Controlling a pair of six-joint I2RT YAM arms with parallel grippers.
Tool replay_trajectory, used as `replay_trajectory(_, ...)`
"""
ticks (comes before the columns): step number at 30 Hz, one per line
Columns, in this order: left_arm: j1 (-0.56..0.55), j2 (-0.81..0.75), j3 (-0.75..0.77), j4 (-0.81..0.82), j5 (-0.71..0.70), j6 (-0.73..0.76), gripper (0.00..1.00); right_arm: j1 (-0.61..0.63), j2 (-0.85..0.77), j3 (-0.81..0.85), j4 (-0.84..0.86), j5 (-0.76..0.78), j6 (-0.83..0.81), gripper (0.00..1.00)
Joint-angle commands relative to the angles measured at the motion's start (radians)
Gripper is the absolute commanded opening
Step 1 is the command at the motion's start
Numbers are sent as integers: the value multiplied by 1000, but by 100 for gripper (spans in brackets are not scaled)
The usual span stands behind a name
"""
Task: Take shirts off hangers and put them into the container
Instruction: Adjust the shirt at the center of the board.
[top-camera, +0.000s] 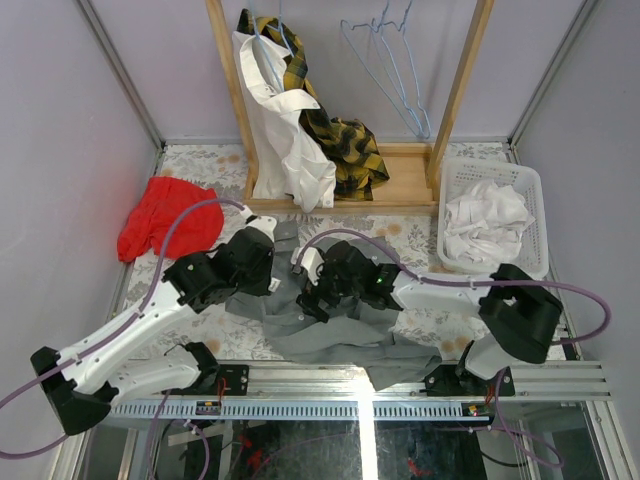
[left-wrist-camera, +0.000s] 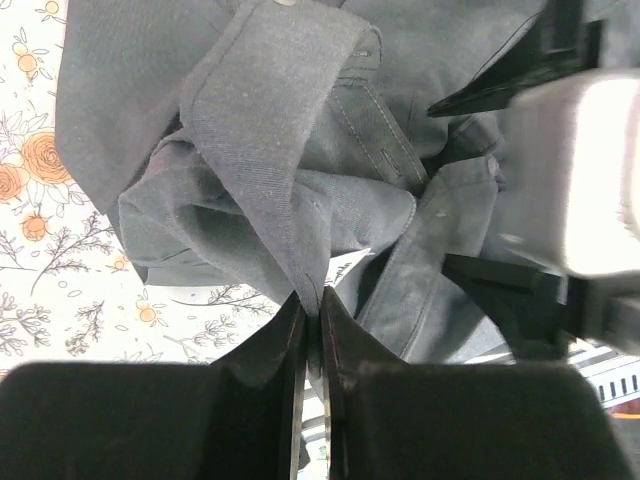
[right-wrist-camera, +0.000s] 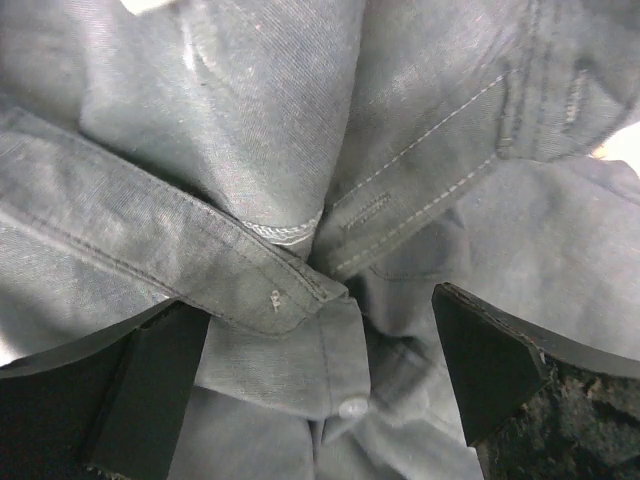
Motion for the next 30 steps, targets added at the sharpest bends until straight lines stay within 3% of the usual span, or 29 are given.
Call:
replay_trajectory(1, 9, -56, -32, 94, -43, -85, 6, 4, 115, 15, 157, 16, 57, 99)
replay_trajectory(6, 10, -104, -57, 107, -79, -123, 12, 5, 214, -48, 283, 48, 135, 98)
replay_trajectory(8, 9, -114, -64, 112, -79, -125, 13, 4, 241, -48, 288, 67, 169, 89)
replay_trajectory(11, 10, -120, -69, 112, -83, -127, 15, 4, 264, -23, 247, 82, 205, 65)
replay_trajectory(14, 10, -129, -70, 107, -106, -139, 19, 4, 229, -11, 218, 114, 232, 32)
replay_trajectory(17, 10, -156, -67, 105, -149, -158, 50, 4, 123, -21, 212, 181, 235, 6)
replay_trajectory(18, 10, -167, -66, 107, -163, -165, 54, 4, 76, -21, 205, 209, 232, 1)
replay_trajectory(21, 10, -219, -66, 141, -192, -185, 60, 4, -72, -5, 184, 297, 229, 0)
replay_trajectory(23, 10, -269, -69, 163, -228, -217, 81, 4, -167, 22, 166, 353, 234, 0)
replay_trajectory(24, 9, -296, -71, 176, -248, -238, 86, 4, -212, 37, 158, 376, 240, 0)
replay_trajectory(30, 10, -438, -89, 227, -324, -284, 97, 6, -414, 174, 129, 403, 248, 0)
